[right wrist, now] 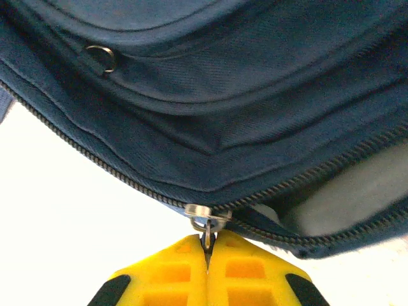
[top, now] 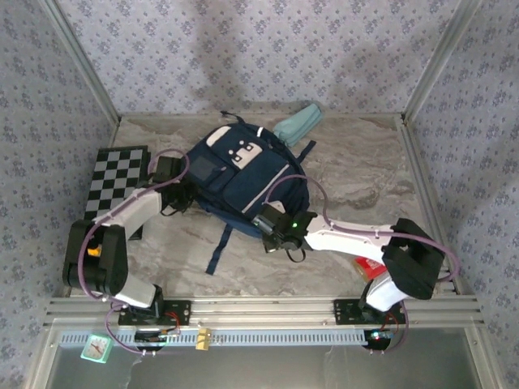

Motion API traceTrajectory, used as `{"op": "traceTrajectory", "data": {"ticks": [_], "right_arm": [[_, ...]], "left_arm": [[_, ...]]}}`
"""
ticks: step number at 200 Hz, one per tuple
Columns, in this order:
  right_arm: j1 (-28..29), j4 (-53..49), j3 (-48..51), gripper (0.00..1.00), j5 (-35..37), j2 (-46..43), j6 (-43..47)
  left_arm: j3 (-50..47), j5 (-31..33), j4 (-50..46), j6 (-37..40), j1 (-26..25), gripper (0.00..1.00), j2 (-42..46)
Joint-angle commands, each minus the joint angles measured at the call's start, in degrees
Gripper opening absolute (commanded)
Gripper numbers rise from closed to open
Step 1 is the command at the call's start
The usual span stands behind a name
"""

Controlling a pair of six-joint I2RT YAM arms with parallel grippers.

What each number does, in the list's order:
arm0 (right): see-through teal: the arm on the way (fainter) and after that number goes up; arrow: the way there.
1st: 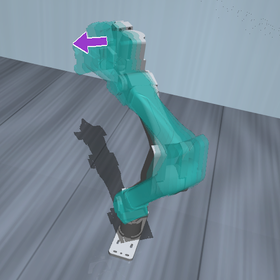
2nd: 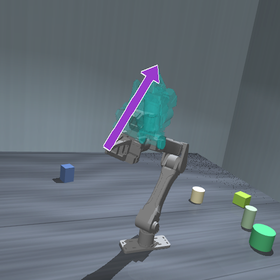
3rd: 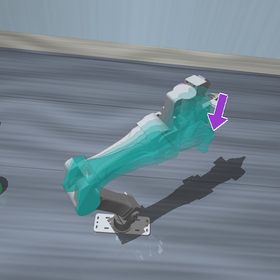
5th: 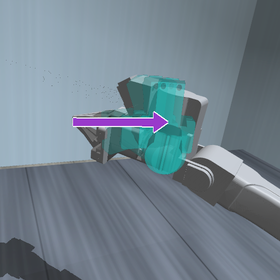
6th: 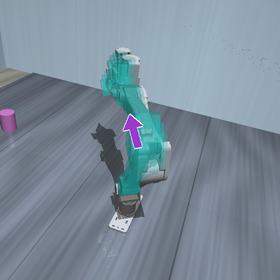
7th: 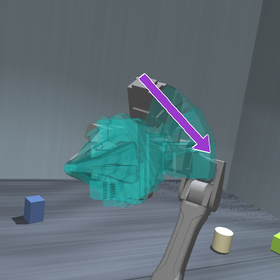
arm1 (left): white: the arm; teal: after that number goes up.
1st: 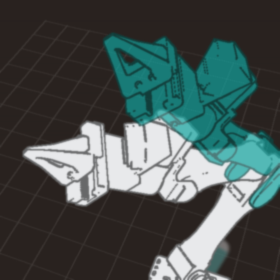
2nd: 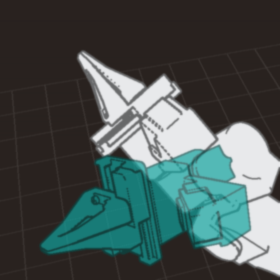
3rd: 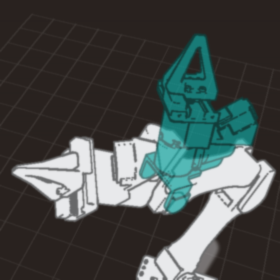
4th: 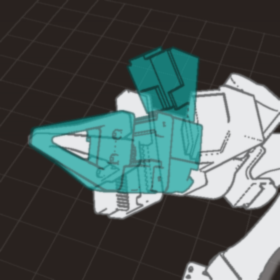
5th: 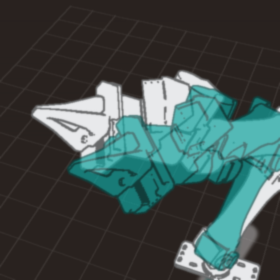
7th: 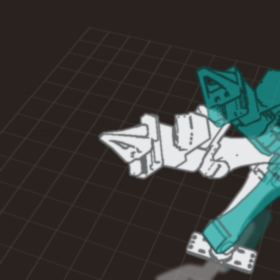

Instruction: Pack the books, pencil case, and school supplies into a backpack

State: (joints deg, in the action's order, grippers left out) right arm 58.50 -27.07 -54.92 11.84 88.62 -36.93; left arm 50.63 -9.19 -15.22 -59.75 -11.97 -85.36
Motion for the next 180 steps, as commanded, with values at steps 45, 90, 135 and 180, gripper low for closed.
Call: {"op": "traceTrajectory", "data": {"ticks": [45, 90, 135, 180], "right_arm": [[-0.40, -0.39, -2.71, 0.06, -1.49, 4.37, 1.35], [-0.16, -1.18, -3.17, 0.09, 1.62, 6.07, 1.34], [-0.06, 1.12, -3.09, 0.12, 1.79, 6.87, 1.39], [-0.26, 2.04, -3.96, 0.16, 3.08, 8.57, 1.42]], "left_arm": [[-5.15, -3.90, -2.16, 3.21, -3.66, 0.55, 11.56], [-14.28, -0.05, 6.86, -13.25, -17.04, 0.58, 15.52], [-14.36, 5.58, 12.44, -22.93, -25.67, 0.54, 10.34], [-14.63, 6.84, 14.85, -26.76, -27.18, 0.49, 5.29]]}}
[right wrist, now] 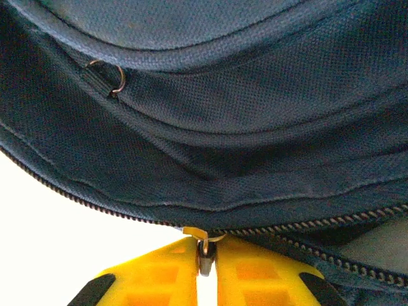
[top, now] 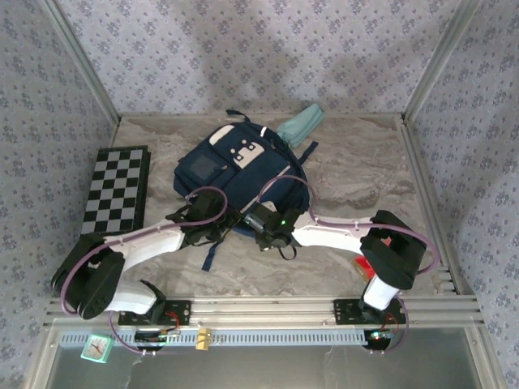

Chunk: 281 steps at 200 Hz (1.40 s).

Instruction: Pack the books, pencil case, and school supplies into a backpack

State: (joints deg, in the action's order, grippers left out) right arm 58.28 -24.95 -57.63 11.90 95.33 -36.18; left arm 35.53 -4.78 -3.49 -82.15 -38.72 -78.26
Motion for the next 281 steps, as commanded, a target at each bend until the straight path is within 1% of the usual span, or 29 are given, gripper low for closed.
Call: {"op": "traceTrajectory", "data": {"ticks": [1, 18, 38, 52, 74, 91, 108, 120, 145, 156, 162, 176, 205, 220, 236, 247, 257, 266, 281], "right_arm": [[-0.03, -0.09, -1.30, 0.16, 3.07, 1.96, 0.63], [-0.03, 0.02, -1.77, 0.21, 4.01, 2.81, 0.60], [-0.03, 0.04, -2.66, 0.22, 4.90, 3.95, 0.60], [-0.07, 0.73, -2.83, 0.26, 5.13, 4.72, 0.60], [-0.12, 0.31, -3.84, 0.26, 6.72, 5.82, 0.66], [0.00, 1.17, -4.14, 0.23, 6.62, 6.01, 1.44], [0.47, -0.24, -4.74, 0.18, 7.23, 5.69, 1.39], [0.66, -1.25, -4.69, 0.15, 7.61, 4.96, 1.31], [0.90, -3.66, -3.92, 0.06, 8.61, 2.48, 1.02], [0.94, -4.94, -3.25, 0.04, 8.75, 1.14, 0.79], [0.91, -5.75, -2.96, 0.03, 8.84, 0.37, 0.61], [1.10, -7.73, -1.79, 0.01, 9.19, -1.80, 0.66], [0.26, -11.66, 2.31, 0.00, 6.40, -8.17, 0.61], [-1.02, -13.84, 4.68, 0.00, 5.43, -11.27, 0.65], [-3.11, -15.88, 6.51, 0.00, 5.90, -13.68, 0.96], [-4.33, -14.48, 7.48, 0.00, 5.44, -15.14, 2.61], [-4.35, -11.76, 7.37, 0.00, 2.66, -15.55, 5.11], [-3.14, -9.76, 6.46, 0.00, -0.18, -15.16, 6.52], [-0.12, -5.72, 3.47, 0.00, -4.35, -12.61, 7.76]], "left_arm": [[0.53, 2.46, 3.03, -4.35, -0.41, 0.49, -1.86], [1.25, 2.52, 2.21, -4.23, -0.65, 0.45, -3.48], [0.75, 2.33, 3.40, -4.78, -0.79, 0.40, -4.74], [0.94, 2.35, 3.40, -4.78, -0.91, 0.37, -5.12], [1.09, 2.21, 3.40, -4.68, -1.09, 0.33, -5.40], [1.16, 2.25, 3.36, -4.50, -1.23, 0.31, -5.44], [1.59, 2.73, 2.69, -3.88, -1.23, 0.27, -5.43], [2.00, 3.31, 1.71, -3.35, -1.22, 0.23, -5.46], [2.45, 4.83, 0.54, -2.22, -1.09, 0.13, -5.44], [2.90, 5.68, -0.31, -1.39, -0.55, 0.10, -5.51], [3.22, 6.10, -0.86, -0.36, -0.11, 0.07, -5.53], [3.92, 7.01, -2.98, 1.49, 1.47, 0.00, -5.11], [3.63, 4.59, -2.96, 6.08, 7.88, 0.00, -2.82], [4.77, 4.33, -5.81, 9.68, 11.26, 0.00, -0.82], [5.85, 4.00, -8.39, 13.24, 14.65, 0.00, 1.19], [6.18, 2.65, -8.55, 15.53, 16.87, 0.00, 2.14], [6.88, 2.05, -9.59, 17.14, 18.50, 0.00, 2.65], [7.67, 1.21, -9.57, 19.21, 19.94, 0.00, 2.72], [10.18, 1.17, -12.60, 22.38, 22.27, 0.00, 2.08]]}}
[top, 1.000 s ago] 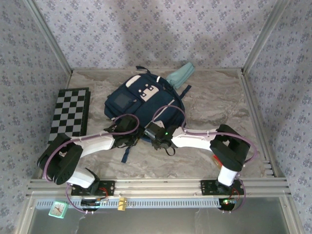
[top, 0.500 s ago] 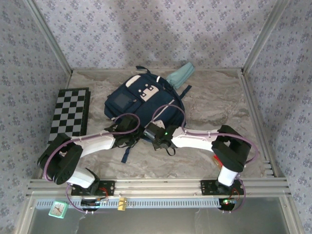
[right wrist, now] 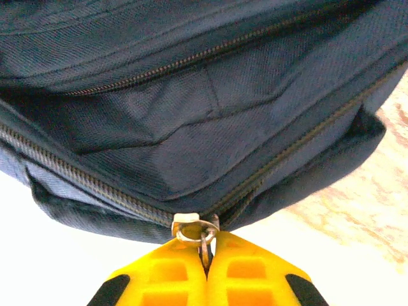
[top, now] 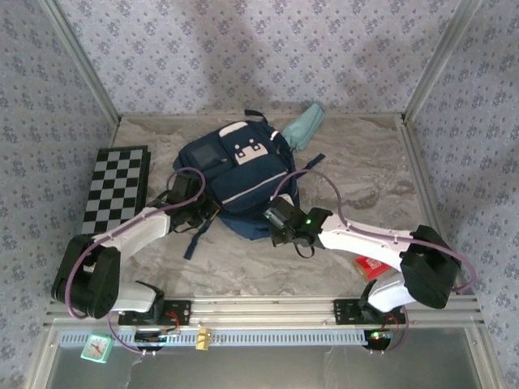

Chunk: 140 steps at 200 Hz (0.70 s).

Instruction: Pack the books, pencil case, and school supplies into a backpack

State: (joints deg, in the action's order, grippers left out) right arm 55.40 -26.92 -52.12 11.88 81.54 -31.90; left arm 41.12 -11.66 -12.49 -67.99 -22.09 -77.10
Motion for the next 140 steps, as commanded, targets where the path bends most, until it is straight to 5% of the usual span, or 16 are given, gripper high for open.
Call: {"op": "traceTrajectory", "data": {"ticks": [1, 29, 69, 100, 140], "right_arm": [[2.95, -3.54, -2.29, 0.00, -4.50, 1.39, 3.54], [7.12, 4.05, -10.18, 0.00, -12.18, 9.27, 5.31], [7.36, 7.25, -19.49, 0.00, -12.96, 18.89, 4.90], [7.35, 7.81, -17.85, 0.00, -10.55, 18.80, 2.86], [7.47, 6.69, -17.05, 0.00, -9.99, 18.40, 2.47]], "left_arm": [[4.72, 8.01, -3.59, 8.52, 5.82, 0.00, 0.87], [8.49, 5.08, -4.19, 15.52, 11.71, 0.00, -1.17], [11.16, 1.01, -9.74, 21.17, 15.22, 0.26, -0.41], [3.87, -2.59, -11.34, 14.63, 13.95, 0.53, 9.20], [-6.93, -0.74, -7.99, -1.04, 4.51, 0.61, 20.04]]}}
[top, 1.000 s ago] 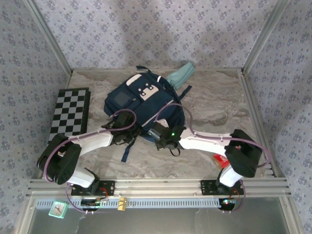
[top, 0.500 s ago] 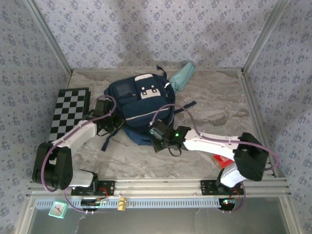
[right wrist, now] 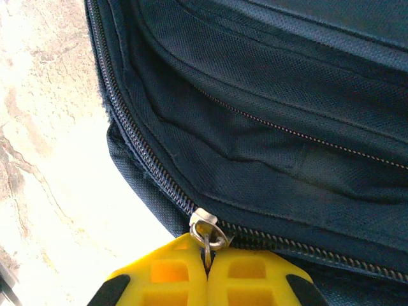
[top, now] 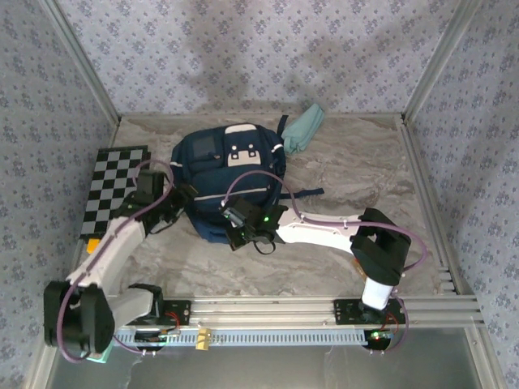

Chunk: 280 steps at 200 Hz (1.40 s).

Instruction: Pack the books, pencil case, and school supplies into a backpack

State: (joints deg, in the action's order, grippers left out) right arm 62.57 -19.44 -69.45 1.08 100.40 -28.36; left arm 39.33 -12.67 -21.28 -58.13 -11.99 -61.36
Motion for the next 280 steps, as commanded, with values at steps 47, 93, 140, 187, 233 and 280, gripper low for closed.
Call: {"op": "traceTrajectory", "data": {"ticks": [47, 93, 140, 187, 233, 280], "right_arm": [[0.85, -0.30, -0.06, 0.00, 0.32, 0.47, -0.91], [1.55, -1.43, -0.56, 0.00, 1.80, 0.91, -0.38], [1.58, -3.02, -0.94, 0.00, 4.14, 0.63, -0.38], [1.34, -10.65, 3.09, 0.00, 9.73, -4.37, -2.60], [-4.96, -14.35, 15.27, 0.00, 12.15, -15.35, -3.06], [-2.93, -9.65, 13.31, 0.00, 7.58, -16.06, 5.90]], "left_arm": [[-10.15, 8.34, 4.68, -25.02, -14.94, 0.62, 5.12], [-5.53, 8.34, 7.72, -25.39, -15.43, 0.62, -4.08], [-6.23, 12.44, 7.29, -25.78, -16.84, 0.38, -4.95], [-4.35, 16.92, -1.05, -18.70, -14.79, 0.00, -0.41], [-3.00, 12.99, -7.77, -4.67, -1.87, 0.00, 7.21], [3.76, 6.39, -8.73, 6.07, 8.13, 0.00, 1.10]]}}
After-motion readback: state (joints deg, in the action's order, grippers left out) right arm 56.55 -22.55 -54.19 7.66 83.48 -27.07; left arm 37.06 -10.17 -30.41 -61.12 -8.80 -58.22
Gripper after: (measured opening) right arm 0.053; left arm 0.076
